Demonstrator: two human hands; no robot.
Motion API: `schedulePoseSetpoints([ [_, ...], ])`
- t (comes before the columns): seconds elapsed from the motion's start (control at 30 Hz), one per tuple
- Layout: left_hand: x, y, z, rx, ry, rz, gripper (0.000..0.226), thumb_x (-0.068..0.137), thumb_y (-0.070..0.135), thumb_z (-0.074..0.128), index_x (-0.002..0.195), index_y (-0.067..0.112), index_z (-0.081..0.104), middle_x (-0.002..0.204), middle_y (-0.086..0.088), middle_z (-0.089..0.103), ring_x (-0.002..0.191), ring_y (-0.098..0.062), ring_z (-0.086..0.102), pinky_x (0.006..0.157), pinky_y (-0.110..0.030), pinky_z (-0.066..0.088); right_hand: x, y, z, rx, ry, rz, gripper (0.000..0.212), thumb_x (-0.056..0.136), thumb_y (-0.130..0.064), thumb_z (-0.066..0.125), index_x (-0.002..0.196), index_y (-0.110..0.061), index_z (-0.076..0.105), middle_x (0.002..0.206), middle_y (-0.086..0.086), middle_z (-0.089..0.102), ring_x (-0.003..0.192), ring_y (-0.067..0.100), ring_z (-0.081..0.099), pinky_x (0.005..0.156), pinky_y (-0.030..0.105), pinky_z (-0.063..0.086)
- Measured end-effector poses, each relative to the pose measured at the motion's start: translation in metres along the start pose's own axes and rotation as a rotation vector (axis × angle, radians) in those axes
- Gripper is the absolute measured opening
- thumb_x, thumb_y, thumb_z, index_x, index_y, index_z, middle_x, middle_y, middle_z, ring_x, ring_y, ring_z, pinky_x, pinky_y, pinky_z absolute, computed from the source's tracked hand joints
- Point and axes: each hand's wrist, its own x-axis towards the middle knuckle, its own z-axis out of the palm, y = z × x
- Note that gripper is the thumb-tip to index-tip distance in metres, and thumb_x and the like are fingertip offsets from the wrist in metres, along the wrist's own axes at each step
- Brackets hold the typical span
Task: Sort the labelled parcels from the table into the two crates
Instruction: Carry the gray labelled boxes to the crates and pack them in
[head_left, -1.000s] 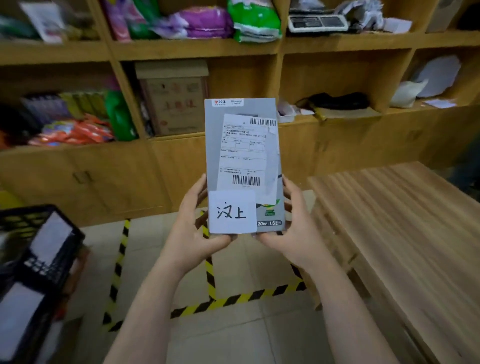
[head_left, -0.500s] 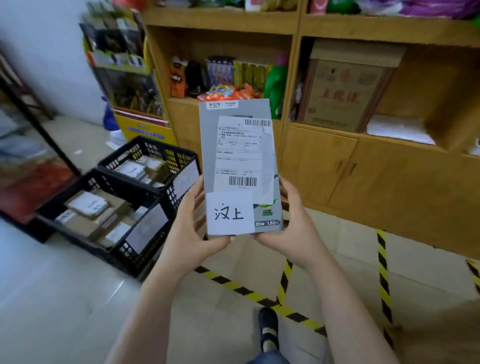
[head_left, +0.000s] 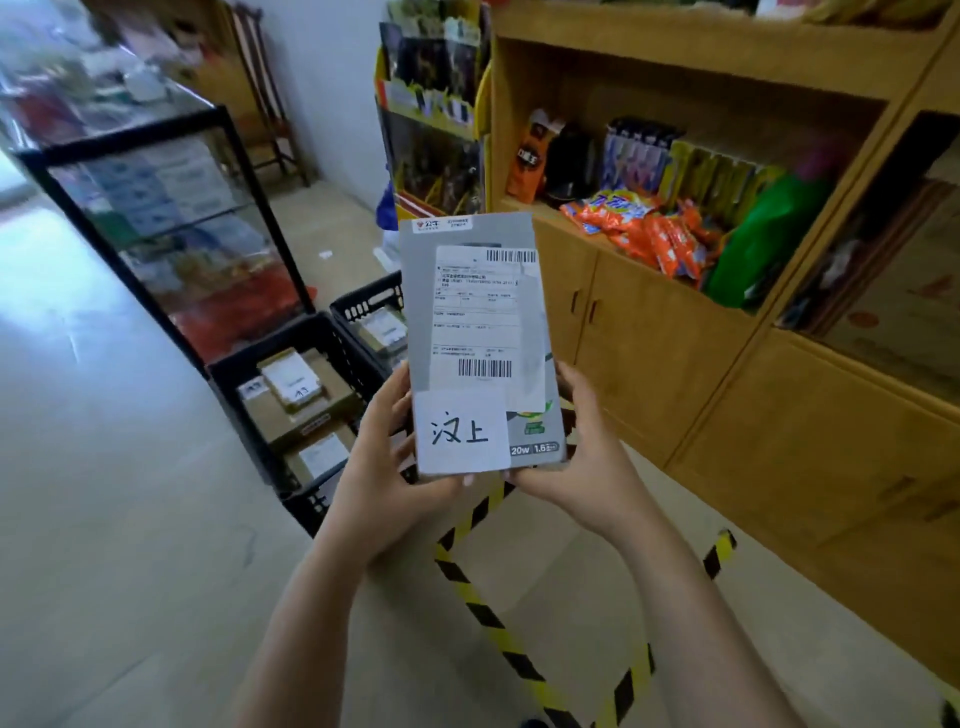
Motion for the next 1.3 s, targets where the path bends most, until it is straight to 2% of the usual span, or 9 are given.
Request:
schedulePoseSetpoints([
  [0.13, 0.034, -0.012, 0.004, 0.027, 0.052, -0.048, 0.109, 0.068, 0.015, 0.088, 0.152, 0.032, 0.019, 0.144, 0.014, 0.042, 0.139, -0.007, 0.033, 0.102, -0.044, 0.048, 0.049, 0.012, -0.01, -0.003, -0.075, 0.004, 0.105, 0.071, -0.013, 0.086, 0.145, -0.047, 0.019, 0.115, -0.044, 0.044, 0.104, -0.026, 0.047, 0.078, 0.006, 0.047],
  [0.23, 0.06, -0.022, 0.002, 0.037, 0.085, -0.071, 0.109, 0.069, 0.007, 0.084, 0.151, 0.035, 0.019, 0.143, 0.018, 0.043, 0.137, -0.004, 0.035, 0.104, -0.039, 0.046, 0.085, 0.017, -0.013, -0.008, -0.121, -0.008, 0.102, 0.072, -0.008, 0.085, 0.136, -0.055, 0.02, 0.119, -0.035, 0.047, 0.103, -0.025, 0.048, 0.077, 0.005, 0.046],
  [0.4, 0.112, -0.045, -0.005, 0.02, 0.132, -0.105, 0.108, 0.07, 0.009, 0.084, 0.15, 0.039, 0.019, 0.144, 0.015, 0.042, 0.136, -0.004, 0.036, 0.098, -0.014, 0.044, 0.151, 0.026, -0.009, -0.026, -0.155, -0.012, 0.103, 0.071, -0.01, 0.085, 0.129, -0.063, 0.019, 0.124, -0.027, 0.048, 0.107, -0.021, 0.048, 0.08, 0.008, 0.047],
  [0.7, 0.256, -0.079, -0.042, -0.011, 0.135, -0.105, 0.106, 0.072, 0.002, 0.082, 0.15, 0.038, 0.02, 0.14, 0.02, 0.043, 0.135, -0.001, 0.037, 0.105, -0.04, 0.045, 0.302, 0.02, -0.003, -0.042, -0.156, -0.006, 0.097, 0.075, -0.002, 0.081, 0.135, -0.048, 0.02, 0.091, -0.062, 0.041, 0.091, -0.032, 0.047, 0.065, 0.0, 0.043],
  [0.8, 0.301, -0.087, -0.055, -0.035, 0.142, -0.121, 0.107, 0.07, 0.007, 0.083, 0.15, 0.04, 0.019, 0.141, 0.025, 0.04, 0.133, 0.007, 0.036, 0.103, -0.038, 0.048, 0.349, 0.018, -0.001, -0.043, -0.146, -0.016, 0.099, 0.076, -0.006, 0.081, 0.138, -0.048, 0.018, 0.092, -0.063, 0.038, 0.092, -0.033, 0.046, 0.064, 0.0, 0.043],
  [0.9, 0.332, -0.096, -0.062, -0.023, 0.151, -0.131, 0.109, 0.07, 0.008, 0.085, 0.151, 0.038, 0.017, 0.14, 0.03, 0.038, 0.136, 0.007, 0.031, 0.107, -0.034, 0.044, 0.385, 0.023, 0.001, -0.029, -0.155, -0.007, 0.101, 0.074, -0.011, 0.084, 0.143, -0.047, 0.019, 0.107, -0.052, 0.04, 0.097, -0.03, 0.046, 0.07, 0.002, 0.045],
  [1.03, 0.365, -0.112, -0.066, -0.038, 0.158, -0.171, 0.108, 0.071, 0.005, 0.083, 0.151, 0.037, 0.018, 0.141, 0.024, 0.039, 0.135, 0.009, 0.03, 0.106, -0.022, 0.041, 0.428, 0.037, 0.003, -0.018, -0.187, -0.005, 0.105, 0.073, -0.015, 0.086, 0.147, -0.045, 0.018, 0.119, -0.042, 0.036, 0.1, -0.031, 0.044, 0.071, 0.003, 0.046],
  [1.2, 0.408, -0.134, -0.059, -0.025, 0.208, -0.233, 0.108, 0.071, 0.005, 0.083, 0.151, 0.037, 0.018, 0.144, 0.021, 0.037, 0.132, 0.012, 0.032, 0.094, -0.007, 0.042, 0.486, 0.06, -0.001, 0.002, -0.254, 0.007, 0.104, 0.073, -0.016, 0.086, 0.145, -0.05, 0.019, 0.122, -0.041, 0.034, 0.105, -0.031, 0.041, 0.074, 0.001, 0.045],
  [1.3, 0.437, -0.148, -0.052, -0.007, 0.254, -0.264, 0.108, 0.071, 0.006, 0.083, 0.151, 0.036, 0.017, 0.144, 0.026, 0.034, 0.133, 0.012, 0.031, 0.096, -0.007, 0.041, 0.528, 0.073, -0.005, 0.016, -0.318, -0.003, 0.1, 0.073, -0.014, 0.086, 0.137, -0.055, 0.022, 0.124, -0.04, 0.037, 0.106, -0.027, 0.045, 0.074, 0.004, 0.046],
])
